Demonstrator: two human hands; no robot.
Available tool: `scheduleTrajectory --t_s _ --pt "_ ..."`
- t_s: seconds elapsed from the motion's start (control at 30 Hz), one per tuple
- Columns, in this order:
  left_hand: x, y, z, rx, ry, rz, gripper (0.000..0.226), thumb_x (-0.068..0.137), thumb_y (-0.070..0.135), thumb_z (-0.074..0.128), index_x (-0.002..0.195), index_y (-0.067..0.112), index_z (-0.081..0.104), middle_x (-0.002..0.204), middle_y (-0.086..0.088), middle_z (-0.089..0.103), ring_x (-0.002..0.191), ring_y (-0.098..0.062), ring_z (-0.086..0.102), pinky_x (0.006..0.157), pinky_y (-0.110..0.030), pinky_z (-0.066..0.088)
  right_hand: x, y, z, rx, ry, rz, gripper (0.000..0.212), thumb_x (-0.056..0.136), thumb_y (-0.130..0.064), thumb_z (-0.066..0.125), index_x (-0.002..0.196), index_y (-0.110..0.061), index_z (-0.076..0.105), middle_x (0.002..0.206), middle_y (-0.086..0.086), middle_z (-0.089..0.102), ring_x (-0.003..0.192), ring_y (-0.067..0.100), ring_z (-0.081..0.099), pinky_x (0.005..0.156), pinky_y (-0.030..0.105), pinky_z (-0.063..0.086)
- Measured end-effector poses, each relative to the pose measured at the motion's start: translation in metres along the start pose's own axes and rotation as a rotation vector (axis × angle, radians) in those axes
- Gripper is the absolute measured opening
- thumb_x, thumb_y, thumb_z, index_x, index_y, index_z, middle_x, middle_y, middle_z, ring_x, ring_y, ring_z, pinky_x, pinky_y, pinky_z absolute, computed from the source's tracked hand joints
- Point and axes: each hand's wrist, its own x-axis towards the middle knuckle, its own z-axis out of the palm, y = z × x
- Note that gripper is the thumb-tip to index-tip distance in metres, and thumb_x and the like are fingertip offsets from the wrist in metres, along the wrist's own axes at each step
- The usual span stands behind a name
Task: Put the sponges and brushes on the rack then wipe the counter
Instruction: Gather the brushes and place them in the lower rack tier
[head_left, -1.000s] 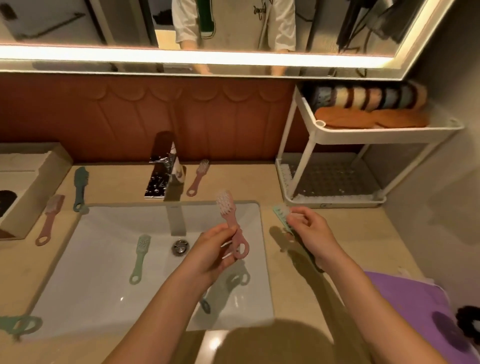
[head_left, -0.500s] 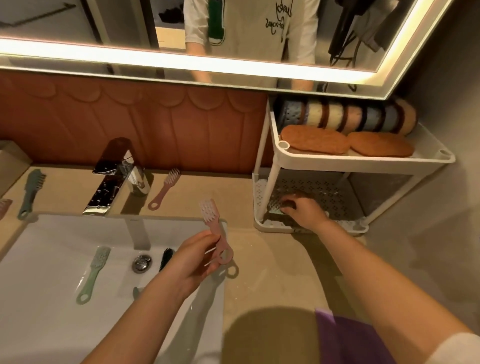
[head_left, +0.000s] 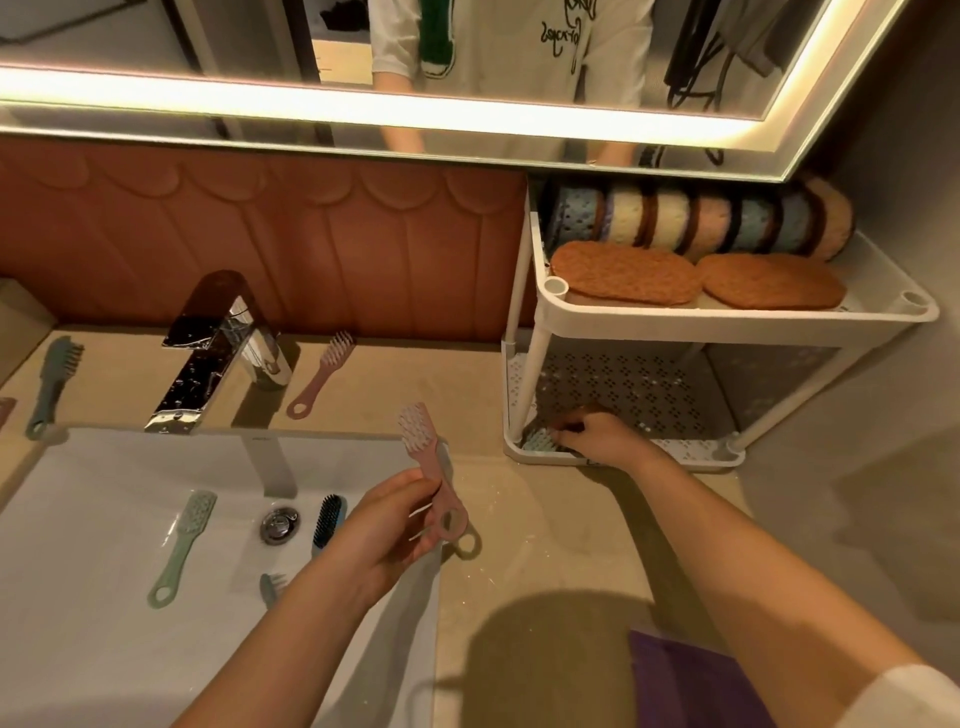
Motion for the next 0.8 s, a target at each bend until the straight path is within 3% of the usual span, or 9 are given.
scheduleTrajectory --t_s 0.13,0.2,0.3,0.4,0.5,0.6,0.7,0.8 --pt "-0.003 0.0 0.006 0.067 -0.022 0.004 0.017 0.093 0.011 0.05 0.082 0.016 0.062 0.067 -0.001 0.067 0.067 -0.015 0.058 0.06 -0.023 0.04 -0.015 -0.008 -0.003 0.08 0.089 -0.059 0.032 0.096 -0.022 0.05 0.126 -0.013 0.059 0.13 0.005 0.059 0.12 0.02 0.052 0.094 0.022 0.036" --pt "-0.003 -0.003 0.009 0.128 -0.048 0.025 0.018 0.093 0.01 0.051 0.08 0.016 0.062 0.066 -0.002 0.066 0.066 -0.016 0.055 0.06 -0.024 0.038 -0.033 -0.02 -0.001 0.21 0.154 -0.087 0.028 0.095 -0.02 0.051 0.12 -0.013 0.063 0.122 0.002 0.062 0.11 0.015 0.054 0.089 0.021 0.038" --pt "-0.002 -0.01 0.013 0.251 -0.089 0.101 0.017 0.092 0.009 0.052 0.079 0.012 0.061 0.066 -0.004 0.061 0.062 -0.015 0.053 0.057 -0.021 0.043 -0.066 -0.042 0.013 0.498 0.073 -0.126 0.018 0.093 -0.018 0.055 0.107 -0.014 0.065 0.096 0.003 0.067 0.086 0.012 0.059 0.073 0.019 0.046" --pt "0.0 -0.019 0.018 0.437 -0.056 0.23 0.013 0.088 0.005 0.058 0.077 0.01 0.062 0.063 -0.002 0.057 0.058 -0.011 0.054 0.053 -0.017 0.043 -0.088 -0.056 0.034 0.71 0.016 -0.115 0.023 0.089 -0.021 0.061 0.112 -0.016 0.058 0.093 0.006 0.068 0.079 0.015 0.063 0.072 0.03 0.05" --pt "0.002 -0.027 0.024 0.692 -0.02 0.401 0.017 0.081 0.002 0.062 0.068 0.013 0.061 0.061 0.0 0.056 0.062 -0.015 0.054 0.061 -0.025 0.044 -0.089 -0.056 0.057 0.682 0.141 -0.09 0.036 0.077 -0.039 0.072 0.107 -0.031 0.055 0.097 0.0 0.067 0.085 0.017 0.067 0.081 0.039 0.055" --pt "0.004 -0.033 0.028 0.911 -0.008 0.522 0.013 0.079 0.007 0.062 0.068 0.012 0.06 0.063 0.002 0.058 0.062 -0.014 0.053 0.063 -0.029 0.043 -0.09 -0.053 0.067 0.679 0.273 -0.037 0.043 0.053 -0.063 0.07 0.089 -0.044 0.056 0.091 -0.012 0.064 0.085 0.015 0.068 0.083 0.046 0.055" --pt "0.007 -0.036 0.03 1.082 0.018 0.604 0.021 0.08 0.014 0.06 0.063 0.021 0.05 0.061 0.007 0.055 0.061 -0.013 0.051 0.062 -0.031 0.043 -0.091 -0.047 0.068 0.713 0.33 -0.016 0.036 0.05 -0.065 0.068 0.081 -0.048 0.059 0.088 -0.016 0.064 0.085 0.013 0.068 0.082 0.045 0.056" --pt "0.012 -0.033 0.034 1.147 -0.021 0.637 0.016 0.081 0.022 0.063 0.068 0.02 0.055 0.064 0.005 0.059 0.065 -0.017 0.056 0.064 -0.036 0.047 -0.092 -0.039 0.061 0.727 0.354 -0.029 0.032 0.06 -0.056 0.072 0.088 -0.043 0.065 0.09 -0.012 0.069 0.086 0.012 0.069 0.083 0.046 0.055"
